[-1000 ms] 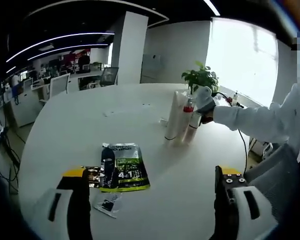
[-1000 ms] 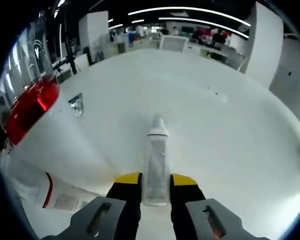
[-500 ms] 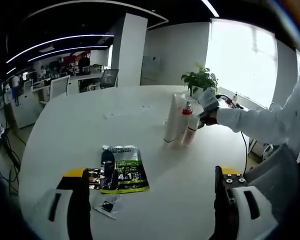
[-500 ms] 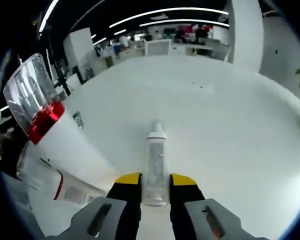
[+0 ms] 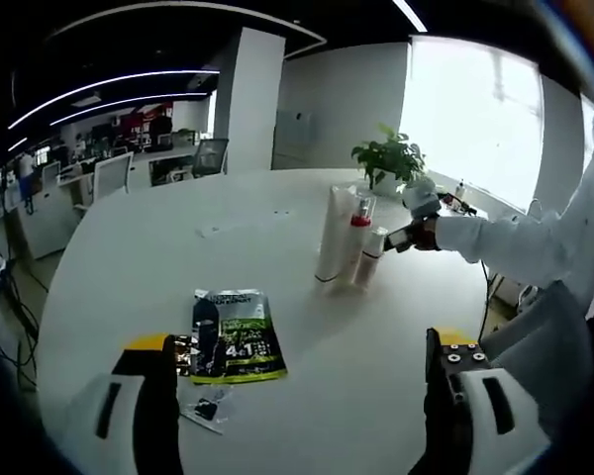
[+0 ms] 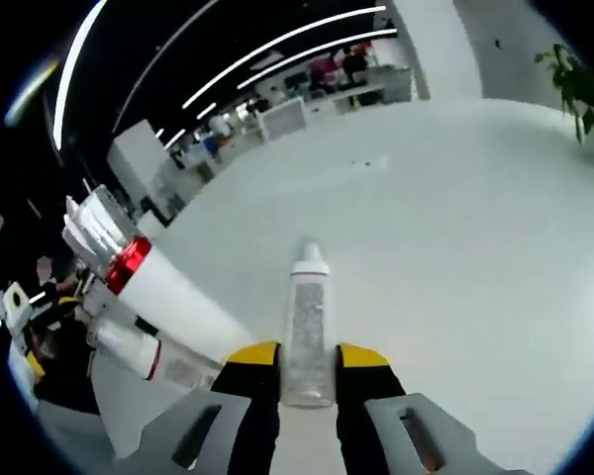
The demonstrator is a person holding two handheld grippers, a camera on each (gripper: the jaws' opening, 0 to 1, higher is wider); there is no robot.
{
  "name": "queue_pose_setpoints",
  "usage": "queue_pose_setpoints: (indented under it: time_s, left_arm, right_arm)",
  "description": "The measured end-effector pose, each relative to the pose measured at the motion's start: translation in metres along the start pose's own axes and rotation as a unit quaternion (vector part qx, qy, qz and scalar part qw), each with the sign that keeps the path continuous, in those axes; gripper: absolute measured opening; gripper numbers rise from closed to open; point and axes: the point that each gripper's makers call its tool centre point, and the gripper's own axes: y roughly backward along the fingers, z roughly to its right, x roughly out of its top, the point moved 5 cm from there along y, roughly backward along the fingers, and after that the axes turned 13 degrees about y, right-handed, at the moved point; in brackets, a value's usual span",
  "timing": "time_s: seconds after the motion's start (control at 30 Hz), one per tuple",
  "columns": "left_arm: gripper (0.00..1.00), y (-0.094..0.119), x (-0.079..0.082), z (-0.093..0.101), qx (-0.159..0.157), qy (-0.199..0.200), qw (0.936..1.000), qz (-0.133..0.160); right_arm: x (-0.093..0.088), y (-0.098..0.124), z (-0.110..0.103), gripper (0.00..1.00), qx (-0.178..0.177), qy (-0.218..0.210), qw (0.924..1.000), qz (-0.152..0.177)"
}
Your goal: Arrange the skincare products in the storage area until every visible bottle or jar stands upright without overlapping.
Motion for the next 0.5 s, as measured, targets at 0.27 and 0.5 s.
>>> queue_pose_setpoints:
  time_s: [0.27,0.5]
  left_arm:
    - [0.99,0.002,0.001,0.002,-0.001,-0.001,1.0,0.005]
    - [0.99,0.005,0.001,0.005,-0.003,-0.003,1.0,0.008]
  right_arm:
    - [-0.002,0.022,-0.015,0.12,0.006,0.0,0.9998,0.017]
    - [0.009,0.046,-0.034,0.12,0.013,0.009,0.9987,0.048]
